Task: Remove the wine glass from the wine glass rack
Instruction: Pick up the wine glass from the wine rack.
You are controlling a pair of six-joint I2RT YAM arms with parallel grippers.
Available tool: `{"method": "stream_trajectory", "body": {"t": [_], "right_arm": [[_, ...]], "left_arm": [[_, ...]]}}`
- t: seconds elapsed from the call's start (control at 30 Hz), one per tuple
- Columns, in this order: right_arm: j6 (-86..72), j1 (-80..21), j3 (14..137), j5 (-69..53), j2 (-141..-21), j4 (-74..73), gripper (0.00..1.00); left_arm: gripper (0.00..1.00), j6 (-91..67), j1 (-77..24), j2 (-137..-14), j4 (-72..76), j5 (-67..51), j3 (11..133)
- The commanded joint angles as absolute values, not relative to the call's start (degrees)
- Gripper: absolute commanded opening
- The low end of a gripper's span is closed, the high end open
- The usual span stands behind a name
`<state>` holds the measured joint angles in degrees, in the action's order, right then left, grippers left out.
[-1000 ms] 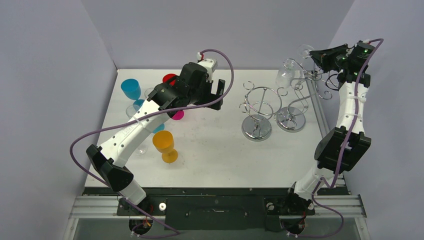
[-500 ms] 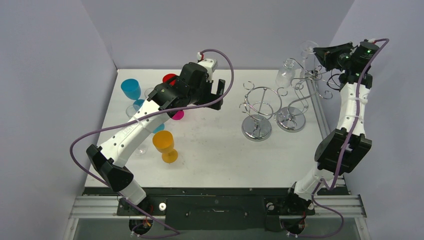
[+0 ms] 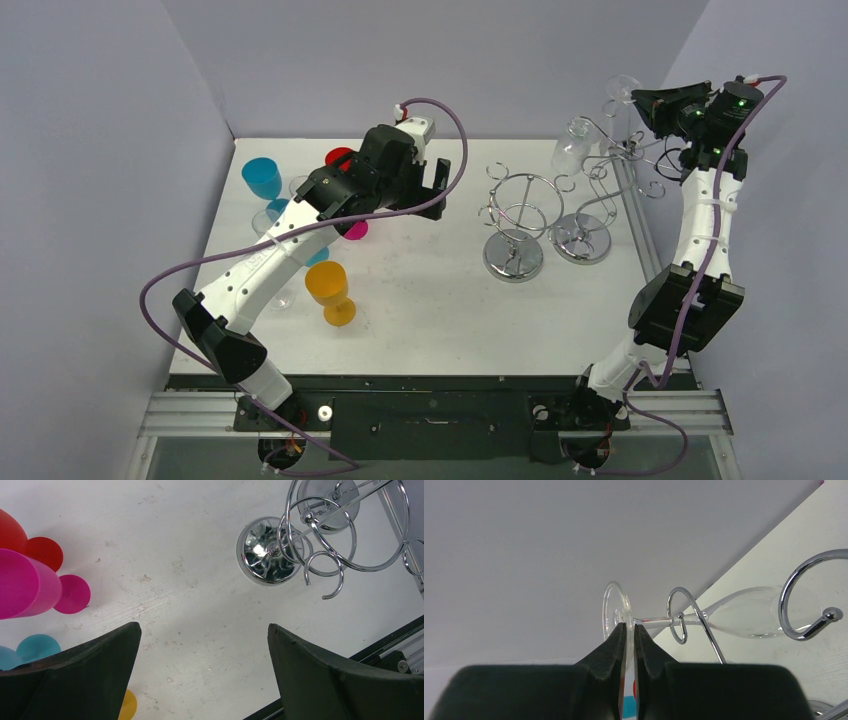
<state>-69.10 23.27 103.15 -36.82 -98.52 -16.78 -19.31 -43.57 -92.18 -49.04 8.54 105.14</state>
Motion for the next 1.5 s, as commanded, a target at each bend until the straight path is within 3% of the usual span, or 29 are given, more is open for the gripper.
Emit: {"method": "stream_trajectory", "body": {"t": [0.0,1.0,1.47], "right_arm": [[-69.58,23.83,104.22,-34.54,-96.28,-12.78,0.00],[-69.99,22.06,107.76,-32.68,-100.02,-12.79,0.00],[-69.53,22.12,103.50,-33.08,-95.64,-12.36,0.00]], "left_arm": [[0.96,-19.42,-43.70,-91.93,-45.95,8.00,105.38],[0.96,-19.25,-43.75,-92.46,-46.31,8.20,105.93],[0.96,-19.25,-43.74,-92.40,-46.18,8.08,105.65]]}}
